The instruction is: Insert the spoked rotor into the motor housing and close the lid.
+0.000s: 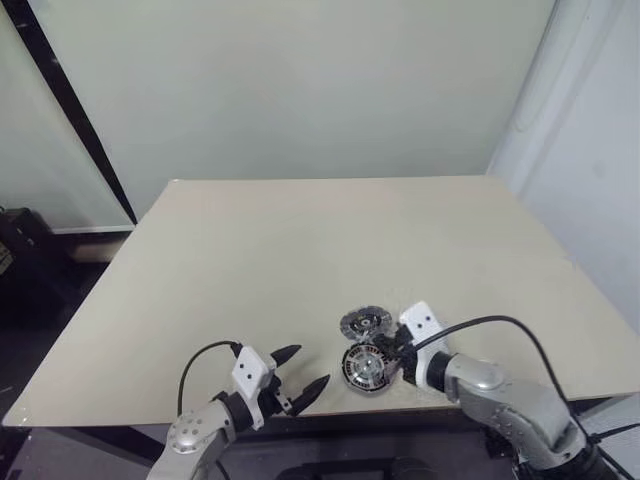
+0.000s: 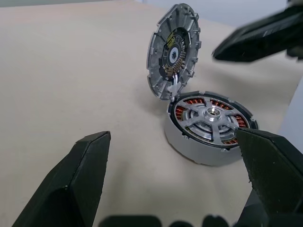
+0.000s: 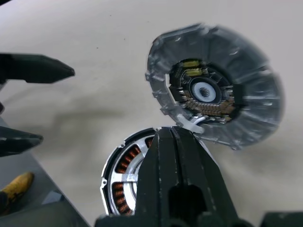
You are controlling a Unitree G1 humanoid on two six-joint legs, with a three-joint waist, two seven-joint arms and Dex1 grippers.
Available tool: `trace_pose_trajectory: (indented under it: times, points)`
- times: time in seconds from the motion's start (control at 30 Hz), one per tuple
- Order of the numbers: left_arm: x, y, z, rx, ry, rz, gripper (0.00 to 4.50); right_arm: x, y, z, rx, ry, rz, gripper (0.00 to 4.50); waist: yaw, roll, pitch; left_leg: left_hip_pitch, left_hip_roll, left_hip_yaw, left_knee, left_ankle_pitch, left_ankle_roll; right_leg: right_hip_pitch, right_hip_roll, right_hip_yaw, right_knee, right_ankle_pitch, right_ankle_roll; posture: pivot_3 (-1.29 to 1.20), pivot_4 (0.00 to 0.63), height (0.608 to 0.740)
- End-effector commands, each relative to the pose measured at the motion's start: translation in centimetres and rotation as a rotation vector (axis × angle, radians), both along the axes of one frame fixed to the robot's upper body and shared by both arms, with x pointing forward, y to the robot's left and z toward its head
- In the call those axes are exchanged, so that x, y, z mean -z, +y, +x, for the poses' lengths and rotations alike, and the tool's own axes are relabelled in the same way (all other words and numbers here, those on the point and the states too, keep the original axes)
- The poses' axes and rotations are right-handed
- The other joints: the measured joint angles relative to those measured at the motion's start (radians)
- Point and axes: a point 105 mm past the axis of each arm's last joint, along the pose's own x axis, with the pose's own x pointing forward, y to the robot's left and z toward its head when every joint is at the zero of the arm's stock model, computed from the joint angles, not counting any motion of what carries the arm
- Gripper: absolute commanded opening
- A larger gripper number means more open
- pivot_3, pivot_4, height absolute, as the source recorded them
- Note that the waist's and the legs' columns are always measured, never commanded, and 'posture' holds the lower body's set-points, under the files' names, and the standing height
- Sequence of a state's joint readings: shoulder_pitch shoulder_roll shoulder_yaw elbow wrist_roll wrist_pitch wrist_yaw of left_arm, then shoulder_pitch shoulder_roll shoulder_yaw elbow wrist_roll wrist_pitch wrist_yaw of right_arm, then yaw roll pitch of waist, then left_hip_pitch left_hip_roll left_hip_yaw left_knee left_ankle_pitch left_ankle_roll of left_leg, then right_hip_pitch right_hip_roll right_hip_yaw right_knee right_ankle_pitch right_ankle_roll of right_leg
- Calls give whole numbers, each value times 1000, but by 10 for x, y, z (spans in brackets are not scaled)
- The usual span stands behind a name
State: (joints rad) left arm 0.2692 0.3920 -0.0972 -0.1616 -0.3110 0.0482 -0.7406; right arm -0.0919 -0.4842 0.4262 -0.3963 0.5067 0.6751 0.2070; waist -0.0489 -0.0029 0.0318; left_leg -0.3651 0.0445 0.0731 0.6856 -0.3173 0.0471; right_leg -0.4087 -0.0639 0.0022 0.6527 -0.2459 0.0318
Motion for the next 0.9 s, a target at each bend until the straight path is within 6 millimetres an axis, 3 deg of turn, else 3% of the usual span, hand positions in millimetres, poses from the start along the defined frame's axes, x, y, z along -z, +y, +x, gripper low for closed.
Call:
trace_pose_trajectory:
  times: [0.03, 0.13, 0.2, 0.53, 0.63, 0.9]
  points:
    - [-16, 1, 4, 2, -65, -1, 4500, 15, -4, 4, 3, -24, -28, 36, 1, -1, 0, 0, 0, 0, 0, 0, 0, 0, 0, 0, 0, 0, 0, 0, 0, 740]
    - [-17, 1, 4, -1, -68, 1, 4500, 43, -8, -3, -22, 17, -111, 36, 3, -1, 0, 0, 0, 0, 0, 0, 0, 0, 0, 0, 0, 0, 0, 0, 0, 740]
    - [-17, 2, 4, -2, -70, 2, 4500, 49, -9, -5, -30, 17, -129, 36, 3, -1, 0, 1, 0, 0, 0, 0, 0, 1, 0, 0, 0, 0, 0, 0, 0, 740]
    - [-17, 2, 6, -5, -76, 4, 4500, 13, -6, 5, -31, -77, -5, 36, 4, -1, -1, 3, 0, 0, 0, 0, 0, 2, 0, 0, 2, 0, 0, 0, 0, 740]
    - [-18, 1, 7, -3, -79, 2, 4500, 3, -10, 0, -102, -86, -55, 610, 4, -1, -1, 2, 0, 0, 0, 0, 0, 2, 0, 0, 2, 0, 0, 0, 0, 740]
    - [-17, 0, 9, 26, -79, 17, 4500, -26, -25, -13, -400, -183, -343, 3443, 7, -1, 0, 3, 0, 0, 2, 0, 0, 2, 0, -1, 2, 0, -1, 0, 0, 740]
